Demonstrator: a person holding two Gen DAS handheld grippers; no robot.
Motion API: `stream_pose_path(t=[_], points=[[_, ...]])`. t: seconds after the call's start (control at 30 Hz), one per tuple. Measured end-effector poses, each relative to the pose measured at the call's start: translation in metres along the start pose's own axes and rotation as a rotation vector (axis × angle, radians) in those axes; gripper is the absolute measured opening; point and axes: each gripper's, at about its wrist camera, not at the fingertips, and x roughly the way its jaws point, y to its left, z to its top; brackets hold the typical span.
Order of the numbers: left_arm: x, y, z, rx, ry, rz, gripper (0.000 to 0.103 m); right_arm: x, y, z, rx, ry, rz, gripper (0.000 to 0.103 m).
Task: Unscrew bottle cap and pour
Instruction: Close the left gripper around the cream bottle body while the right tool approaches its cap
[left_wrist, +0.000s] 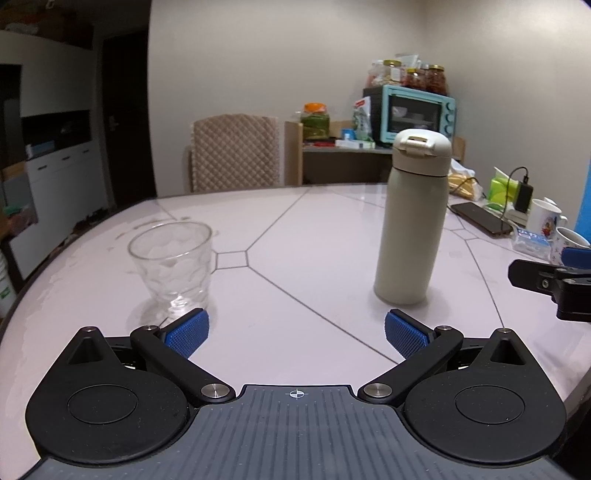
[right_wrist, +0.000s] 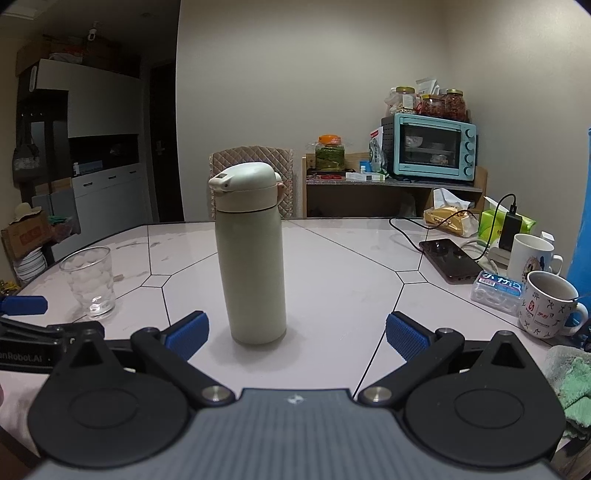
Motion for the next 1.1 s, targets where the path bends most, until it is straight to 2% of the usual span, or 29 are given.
stream_pose_path(t=[0.2,0.5,0.7,1.1], points=[[0.012,-0.003,0.003,0.008,0.012,-0.033,0.103,0.004,-0.002,0.005,-0.008,-0.006,-0.007,0.103],[0.03,-0.011,0.007,0.06,0.006,-0.136,0.103,0.01,-0.003,0.012,-0.036,-0.012,-0.018,0.103],[0.04,-0.018,0.01,0.087,0.008,-0.176,0.103,0.012,-0.007,0.017,-0.039,-0.019,-0.017,0.103],[0.057,-0.033,0.025,0.137,-0.025,-0.261,0.103,0.022,-0.016,0.03,-0.043,-0.025,0.017,0.103]])
